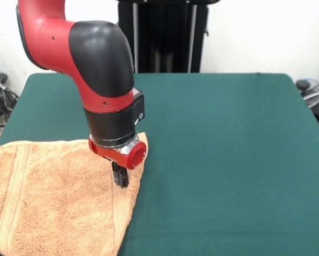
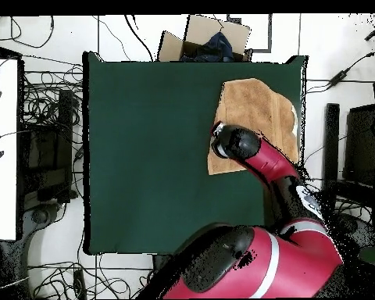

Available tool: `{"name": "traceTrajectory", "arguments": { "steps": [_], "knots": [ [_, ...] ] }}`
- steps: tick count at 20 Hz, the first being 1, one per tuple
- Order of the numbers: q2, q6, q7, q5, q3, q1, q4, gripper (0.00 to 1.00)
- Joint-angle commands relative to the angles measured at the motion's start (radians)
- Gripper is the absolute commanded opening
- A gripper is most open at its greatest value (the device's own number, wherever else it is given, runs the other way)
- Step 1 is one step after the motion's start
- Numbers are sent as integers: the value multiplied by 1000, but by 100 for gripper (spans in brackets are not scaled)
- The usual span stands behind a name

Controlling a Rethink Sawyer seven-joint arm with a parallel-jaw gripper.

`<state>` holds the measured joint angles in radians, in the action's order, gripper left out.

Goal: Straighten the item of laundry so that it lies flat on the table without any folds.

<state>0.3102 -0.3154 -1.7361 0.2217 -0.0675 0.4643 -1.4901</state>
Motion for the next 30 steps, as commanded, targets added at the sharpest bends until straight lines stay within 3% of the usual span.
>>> {"name": "traceTrajectory", "arguments": {
  "steps": [1, 13, 30],
  "knots": [
    [-133, 188, -383, 93, -129, -40, -250, 0],
    [-60, 268, -429, 247, -213, -13, -434, 0],
    [36, 311, -538, 393, -320, -35, -573, 0]
  ]
}}
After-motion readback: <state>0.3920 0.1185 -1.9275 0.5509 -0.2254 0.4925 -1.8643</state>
